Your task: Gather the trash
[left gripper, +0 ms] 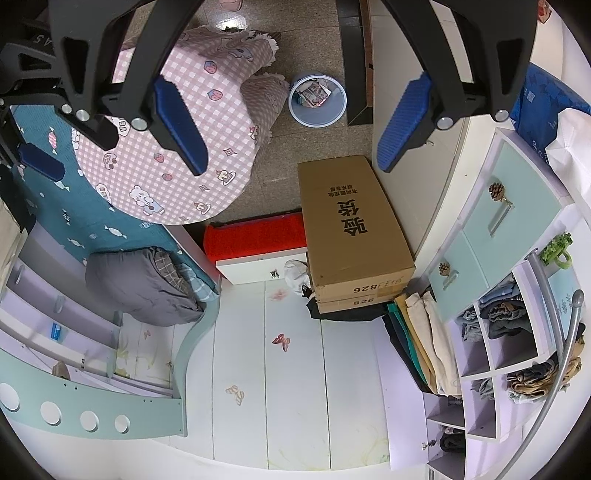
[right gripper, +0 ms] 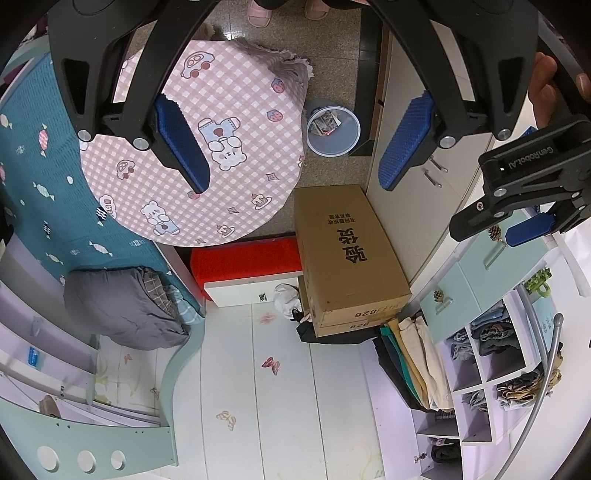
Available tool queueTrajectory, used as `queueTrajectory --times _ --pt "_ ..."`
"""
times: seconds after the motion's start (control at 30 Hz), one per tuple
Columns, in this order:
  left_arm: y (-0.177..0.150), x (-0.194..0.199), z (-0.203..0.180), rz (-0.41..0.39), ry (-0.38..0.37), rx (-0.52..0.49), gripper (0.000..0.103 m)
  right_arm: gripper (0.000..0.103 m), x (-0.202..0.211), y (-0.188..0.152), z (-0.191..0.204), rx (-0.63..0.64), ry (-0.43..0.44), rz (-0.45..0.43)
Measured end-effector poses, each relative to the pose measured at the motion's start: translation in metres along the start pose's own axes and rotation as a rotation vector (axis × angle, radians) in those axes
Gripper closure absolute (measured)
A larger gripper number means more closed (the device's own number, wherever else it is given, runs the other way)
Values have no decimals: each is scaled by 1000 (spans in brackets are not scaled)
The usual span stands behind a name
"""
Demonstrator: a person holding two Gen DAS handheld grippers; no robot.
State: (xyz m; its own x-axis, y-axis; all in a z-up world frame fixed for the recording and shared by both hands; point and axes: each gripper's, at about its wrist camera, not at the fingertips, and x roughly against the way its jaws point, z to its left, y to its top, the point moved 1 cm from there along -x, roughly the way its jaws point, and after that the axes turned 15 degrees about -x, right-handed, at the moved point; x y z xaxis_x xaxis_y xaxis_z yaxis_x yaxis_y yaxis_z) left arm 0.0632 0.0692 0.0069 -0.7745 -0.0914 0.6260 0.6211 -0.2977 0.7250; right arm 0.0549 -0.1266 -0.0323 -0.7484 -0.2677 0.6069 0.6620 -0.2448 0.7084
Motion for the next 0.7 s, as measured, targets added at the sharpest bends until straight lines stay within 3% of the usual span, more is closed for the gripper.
queueTrajectory --times 0.7 --pt "-3 -4 7 8 -8 -3 12 12 -2 -3 2 -1 -4 6"
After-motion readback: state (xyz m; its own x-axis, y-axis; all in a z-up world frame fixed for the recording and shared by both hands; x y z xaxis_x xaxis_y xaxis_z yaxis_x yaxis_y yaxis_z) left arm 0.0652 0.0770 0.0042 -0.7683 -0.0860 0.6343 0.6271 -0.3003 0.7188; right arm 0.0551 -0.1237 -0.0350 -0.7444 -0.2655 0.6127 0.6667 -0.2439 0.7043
